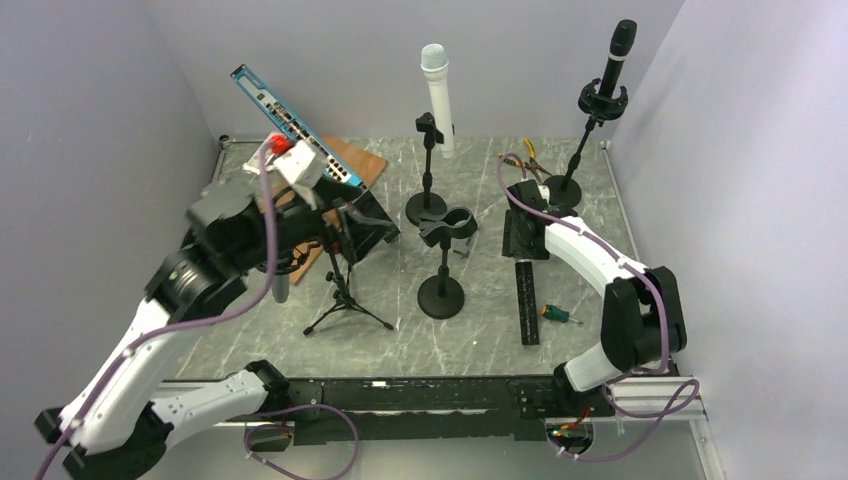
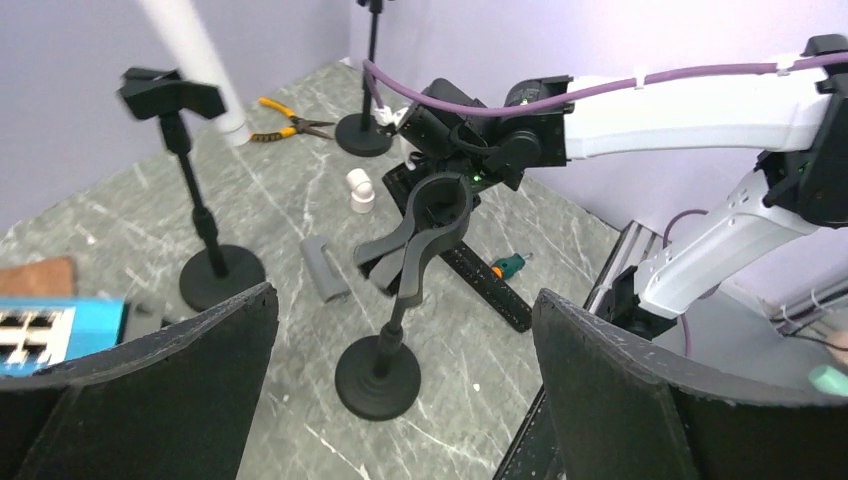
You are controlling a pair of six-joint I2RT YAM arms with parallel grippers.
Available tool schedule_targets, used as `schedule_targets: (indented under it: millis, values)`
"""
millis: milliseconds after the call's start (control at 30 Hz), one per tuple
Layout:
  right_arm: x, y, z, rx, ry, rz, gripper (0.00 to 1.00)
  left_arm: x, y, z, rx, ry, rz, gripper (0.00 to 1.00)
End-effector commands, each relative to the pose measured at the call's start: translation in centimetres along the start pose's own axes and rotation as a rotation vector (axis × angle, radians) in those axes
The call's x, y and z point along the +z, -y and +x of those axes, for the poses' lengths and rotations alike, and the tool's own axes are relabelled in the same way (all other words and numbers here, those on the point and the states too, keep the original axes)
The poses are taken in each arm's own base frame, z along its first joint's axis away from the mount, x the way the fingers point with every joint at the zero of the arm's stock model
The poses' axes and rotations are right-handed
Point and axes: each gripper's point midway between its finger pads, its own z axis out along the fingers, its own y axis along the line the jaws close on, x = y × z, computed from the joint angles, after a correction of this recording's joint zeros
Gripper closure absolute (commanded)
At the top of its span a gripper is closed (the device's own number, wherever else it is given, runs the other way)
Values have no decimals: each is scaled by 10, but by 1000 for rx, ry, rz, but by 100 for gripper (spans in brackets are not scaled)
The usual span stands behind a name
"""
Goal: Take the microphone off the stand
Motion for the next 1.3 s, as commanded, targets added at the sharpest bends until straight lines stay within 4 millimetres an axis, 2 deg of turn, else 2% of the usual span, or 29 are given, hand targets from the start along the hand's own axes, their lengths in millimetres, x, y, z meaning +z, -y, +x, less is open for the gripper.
schedule_targets:
  millis: [0, 133, 233, 267, 367, 500, 633, 767, 867, 967, 1133, 1267]
  values:
    - [24, 2, 0, 53, 6, 23, 94, -45, -8, -4, -72, 66, -133, 1]
    - [43, 6, 13, 54, -29, 54, 87, -85, -5, -8, -79, 121, -179, 1]
    - [49, 6, 16, 50, -34, 58, 80, -111, -10, -10, -76, 149, -241, 1]
    - [50, 5, 18, 49, -38, 56, 75, -118, -10, -10, -75, 148, -255, 1]
    - [52, 3, 20, 49, -44, 48, 66, -140, -18, -12, -66, 154, -332, 1]
    - [52, 4, 20, 42, -47, 49, 51, -161, -29, -7, -55, 141, -422, 1]
    - [50, 7, 18, 38, -38, 64, 29, -174, -40, -1, -37, 121, -496, 1]
    - [42, 8, 10, 38, -21, 65, 14, -187, -50, -3, 2, 101, -572, 1]
    - [22, 13, -7, 28, 11, 101, 12, -194, -55, -8, 38, 86, -614, 1]
    - [-11, 10, -34, 23, 87, 108, 10, -197, -61, -7, 67, 56, -647, 1]
    - [-83, -2, -85, 41, 278, 38, 8, -200, -73, 5, 78, 23, -714, 1]
    - [-149, -16, -127, 75, 448, -72, 4, -196, -77, 13, 79, 16, -720, 1]
